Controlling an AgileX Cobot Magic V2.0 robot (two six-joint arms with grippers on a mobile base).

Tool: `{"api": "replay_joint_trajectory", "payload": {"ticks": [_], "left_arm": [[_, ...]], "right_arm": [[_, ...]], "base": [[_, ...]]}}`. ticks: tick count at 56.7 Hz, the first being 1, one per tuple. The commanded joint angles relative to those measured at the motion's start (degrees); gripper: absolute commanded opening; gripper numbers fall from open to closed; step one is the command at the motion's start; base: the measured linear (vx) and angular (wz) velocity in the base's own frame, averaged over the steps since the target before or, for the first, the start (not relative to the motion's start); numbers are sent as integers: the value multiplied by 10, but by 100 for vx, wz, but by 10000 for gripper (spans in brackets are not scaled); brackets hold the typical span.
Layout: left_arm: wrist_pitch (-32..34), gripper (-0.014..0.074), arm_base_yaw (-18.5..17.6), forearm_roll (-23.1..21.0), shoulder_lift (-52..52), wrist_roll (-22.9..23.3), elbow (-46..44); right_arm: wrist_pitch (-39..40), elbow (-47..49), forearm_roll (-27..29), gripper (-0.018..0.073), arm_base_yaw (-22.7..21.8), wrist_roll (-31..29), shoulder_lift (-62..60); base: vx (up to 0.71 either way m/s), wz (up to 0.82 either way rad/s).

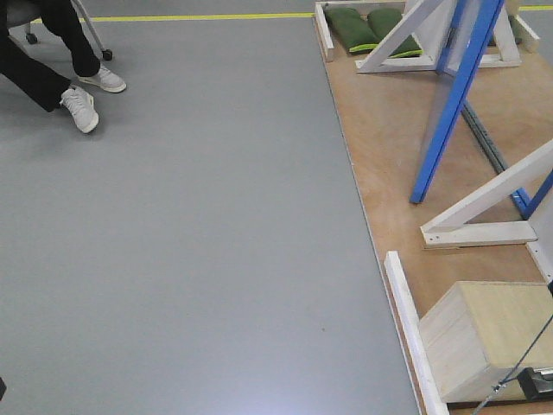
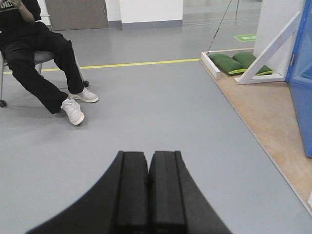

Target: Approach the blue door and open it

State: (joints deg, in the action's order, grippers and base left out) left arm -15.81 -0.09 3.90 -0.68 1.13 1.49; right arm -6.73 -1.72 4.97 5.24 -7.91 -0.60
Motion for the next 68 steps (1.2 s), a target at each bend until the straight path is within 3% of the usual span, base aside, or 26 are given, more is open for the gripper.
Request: {"api": "replay_joint_trajectory", "payload": {"ticks": [1,68], "left_arm": [[49,73,-4,-2,-7,4,-15],[49,73,-4,-2,-7,4,-15]], "right_arm": [[47,-1,-3,12,-2,-4,-8],[47,-1,-2,12,-2,-4,-8]], "base": [[18,5],[31,1]]}}
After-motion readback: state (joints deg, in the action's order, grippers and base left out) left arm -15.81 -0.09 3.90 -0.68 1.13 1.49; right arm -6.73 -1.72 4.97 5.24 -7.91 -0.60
